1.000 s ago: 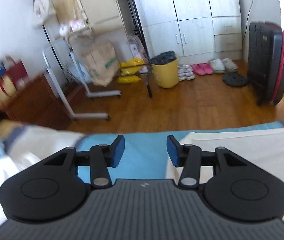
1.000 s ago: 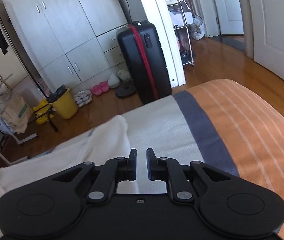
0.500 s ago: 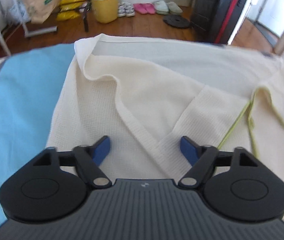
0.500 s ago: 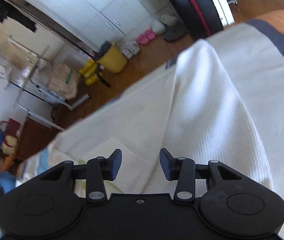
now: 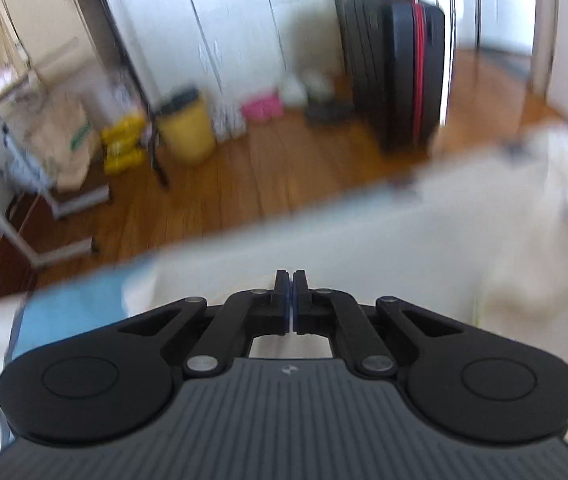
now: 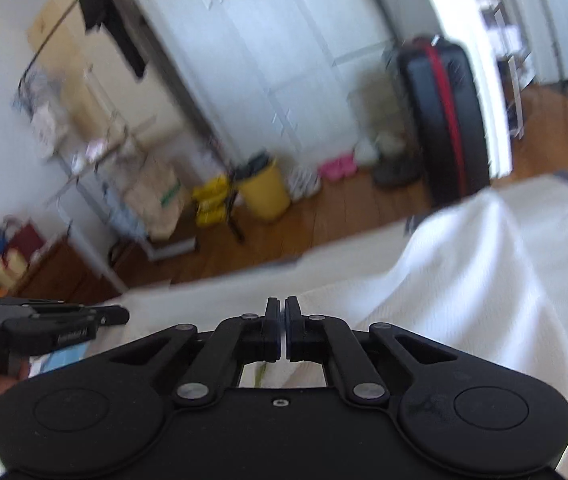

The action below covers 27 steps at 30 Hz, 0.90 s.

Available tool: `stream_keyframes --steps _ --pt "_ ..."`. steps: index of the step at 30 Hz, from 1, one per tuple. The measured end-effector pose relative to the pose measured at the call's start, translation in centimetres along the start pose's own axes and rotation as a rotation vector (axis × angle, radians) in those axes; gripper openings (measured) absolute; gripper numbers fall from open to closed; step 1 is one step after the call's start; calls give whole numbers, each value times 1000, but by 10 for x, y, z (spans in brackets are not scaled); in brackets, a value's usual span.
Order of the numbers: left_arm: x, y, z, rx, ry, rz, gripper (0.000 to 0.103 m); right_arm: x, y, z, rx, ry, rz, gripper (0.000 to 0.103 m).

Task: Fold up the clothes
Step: 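Lay the romper down and release it with both tools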

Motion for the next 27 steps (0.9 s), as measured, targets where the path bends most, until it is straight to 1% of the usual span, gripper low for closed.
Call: stream_keyframes --steps 2,3,4,5,6,8,9,10,11,13,14,15,16,17,18,19,20,21,23,24,25,27 --pt "-1 -16 27 -22 -42 98 3 3 11 10 -84 53 -24 8" --pt "-3 -22 37 -26 -51 125 5 3 13 11 -97 66 -20 9" --pt "-1 -29 45 -23 -44 143 7 3 12 11 -82 67 -13 10" --pt "2 -29 50 -19 -21 169 18 1 11 10 -62 60 -10 10" --pt "5 -28 55 -14 2 195 33 -4 9 9 -50 37 -13 11" --pt "12 -13 58 -54 78 181 49 -13 6 7 -13 -10 -25 22" --pt "23 -7 55 -75 126 141 50 -16 2 5 20 -33 -33 33" --pt "27 -1 51 -81 153 99 52 -19 -2 4 48 -52 -43 36" --pt "33 4 42 -67 164 62 53 -22 -3 4 73 -68 -53 36" --pt "49 11 19 -13 146 76 53 -24 -5 0 172 -126 -57 39" --pt "57 14 7 15 137 83 53 -23 -9 -8 269 -167 -21 41" --pt "67 13 -6 47 126 100 53 -22 -13 -15 366 -209 15 42" --pt "80 10 -17 65 131 129 53 -10 -16 -22 469 -212 128 42" --pt "94 7 -28 82 135 157 53 1 -18 -28 493 -165 163 45" --pt "107 5 -39 100 139 186 53 13 -19 -34 517 -117 198 50" --pt "122 2 -49 98 170 197 53 24 -20 -40 540 -69 233 55" --pt "136 1 -57 87 211 197 53 29 -26 -47 516 7 159 55" --pt "147 -1 -64 65 256 177 53 32 -30 -50 482 57 122 54" --pt "164 -3 -78 19 327 62 53 39 -38 -57 414 157 48 54" --pt "173 -4 -85 -5 362 5 53 42 -39 -57 385 198 38 54" --pt "178 -9 -93 9 398 -56 53 44 -41 -56 369 228 25 53" --pt "181 -20 -108 48 460 -152 53 45 -45 -53 316 249 25 53"
Point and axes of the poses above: each gripper's, at about its wrist camera, not at the fingertips, and y roughly against the way its jaws point, x to its left, z to its top, the point moved 7 cm from there along -y, roughly the way its jaws point, and after that the axes turned 6 degrees about -z, right-handed, at the moved point
